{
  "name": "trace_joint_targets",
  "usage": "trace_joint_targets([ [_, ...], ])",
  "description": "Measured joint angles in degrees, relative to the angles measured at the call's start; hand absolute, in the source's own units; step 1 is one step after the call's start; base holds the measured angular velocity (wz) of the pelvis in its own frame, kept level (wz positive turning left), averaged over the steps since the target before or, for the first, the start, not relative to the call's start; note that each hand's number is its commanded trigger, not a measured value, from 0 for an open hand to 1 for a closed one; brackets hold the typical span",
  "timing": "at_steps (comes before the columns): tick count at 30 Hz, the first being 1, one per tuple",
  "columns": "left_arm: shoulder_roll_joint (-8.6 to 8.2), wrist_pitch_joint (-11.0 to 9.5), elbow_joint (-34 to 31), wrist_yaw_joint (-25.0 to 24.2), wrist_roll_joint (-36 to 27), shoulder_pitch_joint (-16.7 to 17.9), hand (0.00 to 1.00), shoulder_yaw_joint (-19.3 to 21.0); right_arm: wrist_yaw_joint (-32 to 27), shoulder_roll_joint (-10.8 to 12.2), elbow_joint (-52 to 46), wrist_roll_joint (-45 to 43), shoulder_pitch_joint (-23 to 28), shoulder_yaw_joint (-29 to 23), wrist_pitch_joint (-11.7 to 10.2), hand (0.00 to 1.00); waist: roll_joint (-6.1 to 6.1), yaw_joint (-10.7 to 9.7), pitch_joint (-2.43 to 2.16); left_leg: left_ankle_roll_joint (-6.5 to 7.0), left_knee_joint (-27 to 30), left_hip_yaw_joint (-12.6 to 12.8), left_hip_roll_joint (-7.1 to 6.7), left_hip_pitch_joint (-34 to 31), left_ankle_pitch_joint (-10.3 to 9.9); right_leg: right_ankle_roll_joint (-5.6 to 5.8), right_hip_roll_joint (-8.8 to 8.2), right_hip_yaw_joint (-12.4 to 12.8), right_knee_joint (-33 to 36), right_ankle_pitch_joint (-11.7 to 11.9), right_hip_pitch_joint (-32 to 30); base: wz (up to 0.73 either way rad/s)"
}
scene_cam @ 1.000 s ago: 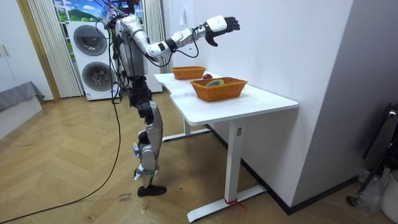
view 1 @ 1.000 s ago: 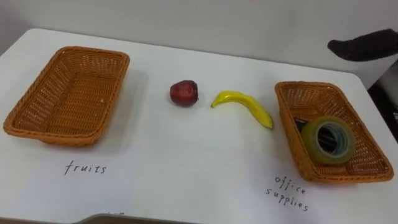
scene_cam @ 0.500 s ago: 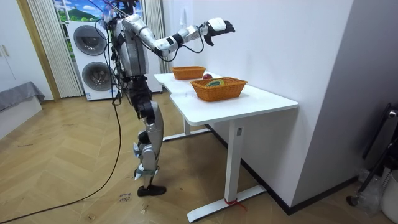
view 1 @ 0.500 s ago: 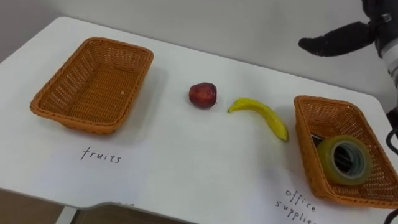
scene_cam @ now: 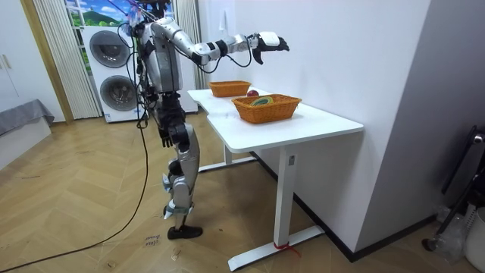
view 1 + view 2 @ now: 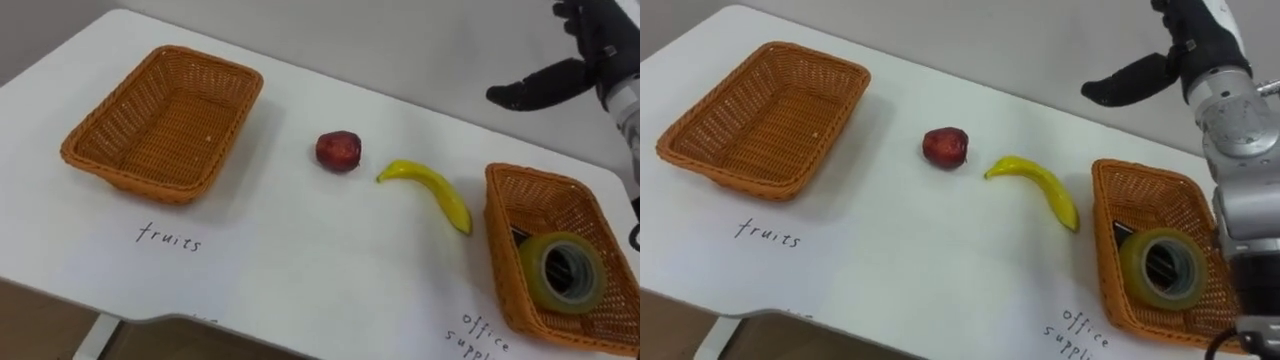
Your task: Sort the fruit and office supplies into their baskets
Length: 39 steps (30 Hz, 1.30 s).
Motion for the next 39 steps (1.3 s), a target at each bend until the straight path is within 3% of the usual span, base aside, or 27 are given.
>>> trace_joint_targets([
  [1,0.40,0.26,0.00,0.00,0.82,-0.39,0.00,-0.48,-0.13,-0.25,0.83,0.04,-0.04,0.81,0.00,0.00,-0.13,0.16,-0.04,0.00,0.15,0.00,0.00,-0.60,0.00,-0.06,0.00,0.02,0.02,0.04,-0.50,0.00],
  [3,0.99,0.65,0.00,-0.01,1.14,-0.87,0.00,-1.46,-0.16,-0.28,2.29,0.69,-0.46,2.15,0.01,0.00,-0.25,0.38,0.29,0.00,0.54,-0.09,0.01,-0.94,0.01,-0.15,0.01,-0.08,0.03,0.09,-0.73,0.00],
  [5,1.30,1.02,-0.04,0.03,1.21,-1.10,0.00,-2.15,-0.15,-0.28,3.07,1.88,-0.59,3.36,0.07,0.00,-0.39,0.45,0.25,0.00,0.97,-0.15,0.02,-1.82,0.01,-0.24,0.02,-0.14,0.11,0.15,-1.48,0.00],
  [6,1.31,1.26,0.00,0.03,1.21,-1.44,0.00,-2.30,-0.16,-0.28,3.11,2.47,-0.61,3.70,0.07,0.00,-0.47,0.56,0.48,-0.01,1.10,-0.15,0.03,-2.22,0.01,-0.30,0.02,-0.18,0.10,0.19,-1.79,0.00],
  [7,1.33,1.52,0.00,0.09,1.31,-1.61,0.00,-2.57,-0.16,-0.28,3.24,2.91,-0.62,3.93,0.07,0.00,-0.64,0.79,0.35,-0.01,1.31,-0.15,0.03,-2.58,0.01,-0.35,0.02,-0.12,0.18,0.23,-2.36,0.00],
  [9,1.35,1.75,0.04,0.09,1.30,-1.84,0.00,-2.99,-0.21,-0.27,4.07,2.35,-0.82,4.36,0.06,0.00,-0.53,1.00,0.59,0.00,1.87,-0.15,0.03,-2.87,0.01,-0.40,0.00,-0.23,0.16,0.29,-2.39,0.00],
  [15,1.50,1.67,0.03,0.01,1.30,-2.48,0.00,-3.13,-0.22,-0.28,5.53,1.86,-1.02,5.64,0.06,0.00,-0.52,1.18,0.60,-0.01,1.95,-0.35,0.07,-3.79,0.00,-0.44,-0.04,-0.78,0.18,0.34,-2.93,0.03],
  [26,1.57,1.60,0.43,0.89,1.14,-4.15,0.00,-5.25,-0.09,-0.26,10.30,-0.55,-1.45,10.74,0.06,0.00,0.03,2.52,1.15,0.00,1.76,-0.04,0.08,-4.60,0.00,-0.44,-0.14,-0.91,0.31,0.37,-3.42,0.00],
  [32,1.55,1.62,1.58,1.21,0.78,-4.81,0.00,-5.42,-0.19,-0.27,14.84,-0.86,-3.70,11.27,-0.02,0.00,-0.27,3.31,0.95,-0.03,2.01,0.08,0.22,-6.66,0.06,-0.53,-0.16,-0.87,1.01,0.43,-5.66,0.00],
  [39,2.61,1.59,1.66,0.64,-2.53,-6.91,0.00,-6.78,-1.84,-0.25,22.30,-0.71,-9.87,16.97,-0.30,0.00,-0.17,3.60,1.07,-0.04,3.76,0.06,0.28,-9.03,0.07,-0.54,-0.11,-0.98,0.98,0.43,-7.32,0.07],
])
